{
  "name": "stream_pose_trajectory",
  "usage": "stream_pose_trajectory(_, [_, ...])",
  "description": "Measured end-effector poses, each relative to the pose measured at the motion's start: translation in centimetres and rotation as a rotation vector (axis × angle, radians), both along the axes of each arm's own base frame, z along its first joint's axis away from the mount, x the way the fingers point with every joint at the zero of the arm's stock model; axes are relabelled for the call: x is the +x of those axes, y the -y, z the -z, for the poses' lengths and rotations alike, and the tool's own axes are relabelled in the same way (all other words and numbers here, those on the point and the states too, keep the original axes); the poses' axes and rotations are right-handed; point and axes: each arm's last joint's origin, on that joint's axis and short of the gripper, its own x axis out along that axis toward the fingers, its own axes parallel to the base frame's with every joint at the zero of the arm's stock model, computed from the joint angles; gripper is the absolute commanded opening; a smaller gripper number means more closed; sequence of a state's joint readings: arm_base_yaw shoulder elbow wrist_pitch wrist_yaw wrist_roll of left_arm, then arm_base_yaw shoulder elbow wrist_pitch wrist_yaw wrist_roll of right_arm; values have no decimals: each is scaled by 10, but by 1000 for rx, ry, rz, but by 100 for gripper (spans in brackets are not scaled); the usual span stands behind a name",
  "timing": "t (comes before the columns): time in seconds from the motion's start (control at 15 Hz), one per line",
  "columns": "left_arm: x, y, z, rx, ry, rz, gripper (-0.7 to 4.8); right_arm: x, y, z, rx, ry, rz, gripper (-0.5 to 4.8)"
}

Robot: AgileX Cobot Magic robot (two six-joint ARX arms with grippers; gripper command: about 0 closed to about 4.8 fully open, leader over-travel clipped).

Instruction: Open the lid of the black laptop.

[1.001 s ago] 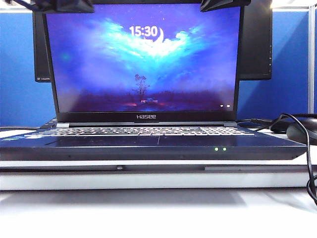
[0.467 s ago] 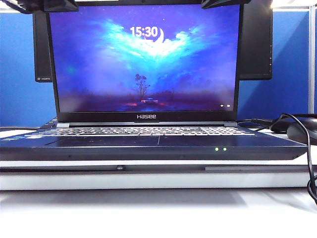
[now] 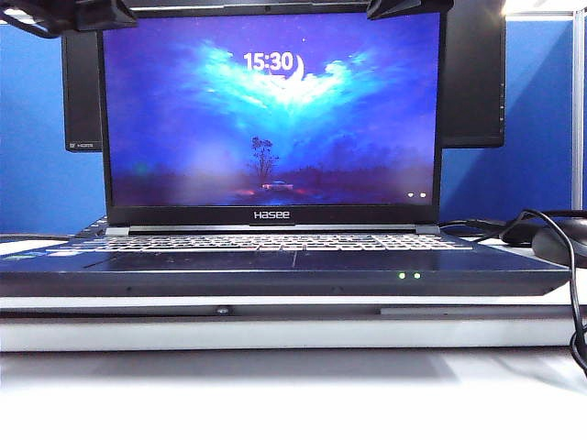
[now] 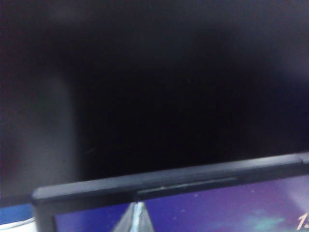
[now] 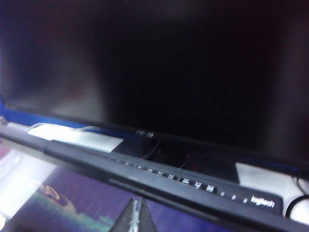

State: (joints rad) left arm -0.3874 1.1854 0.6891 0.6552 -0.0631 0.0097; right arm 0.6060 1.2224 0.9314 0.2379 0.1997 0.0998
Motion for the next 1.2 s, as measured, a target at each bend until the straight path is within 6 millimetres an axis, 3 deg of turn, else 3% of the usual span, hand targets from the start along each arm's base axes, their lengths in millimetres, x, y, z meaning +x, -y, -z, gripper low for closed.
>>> stream_pose_trajectory(0.4, [15, 5, 4, -6, 24, 29, -5, 11, 6, 1, 0, 2, 43, -4])
stream_pose_trajectory(0.6, [21, 7, 3, -10, 34, 27, -5, 20, 0, 7, -3, -2, 44, -4])
stream_pose_trajectory(1.2, [34, 12, 7, 2, 22, 17, -5, 46, -6, 1, 1, 8, 56, -5])
